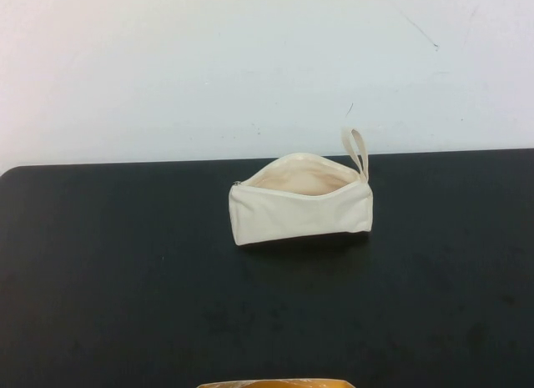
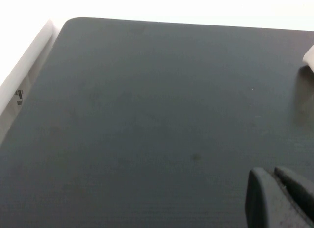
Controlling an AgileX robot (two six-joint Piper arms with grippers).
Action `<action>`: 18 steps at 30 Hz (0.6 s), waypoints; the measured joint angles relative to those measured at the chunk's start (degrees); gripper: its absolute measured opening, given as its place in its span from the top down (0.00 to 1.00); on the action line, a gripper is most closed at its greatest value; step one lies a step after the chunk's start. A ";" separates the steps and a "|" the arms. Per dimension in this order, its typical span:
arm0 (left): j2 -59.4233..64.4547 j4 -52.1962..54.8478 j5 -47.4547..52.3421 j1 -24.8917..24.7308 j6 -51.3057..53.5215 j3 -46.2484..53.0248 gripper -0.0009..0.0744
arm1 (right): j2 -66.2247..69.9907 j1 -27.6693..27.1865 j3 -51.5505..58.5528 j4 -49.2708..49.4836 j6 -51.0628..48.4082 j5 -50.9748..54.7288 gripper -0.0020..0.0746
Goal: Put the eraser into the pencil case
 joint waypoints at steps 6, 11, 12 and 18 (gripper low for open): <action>0.00 0.00 0.00 0.00 0.00 0.00 0.99 | -2.94 -15.01 1.55 -0.39 2.66 4.51 0.97; 0.00 0.00 0.00 0.00 0.00 0.00 0.99 | -3.29 -20.15 4.29 -5.34 11.30 6.31 0.97; 0.00 0.00 0.00 0.00 0.00 0.00 0.99 | -3.43 -20.41 4.29 -6.71 13.50 7.19 0.97; 0.00 0.00 0.00 0.00 0.00 0.00 0.99 | -3.43 -20.66 4.32 -9.25 17.88 12.40 0.97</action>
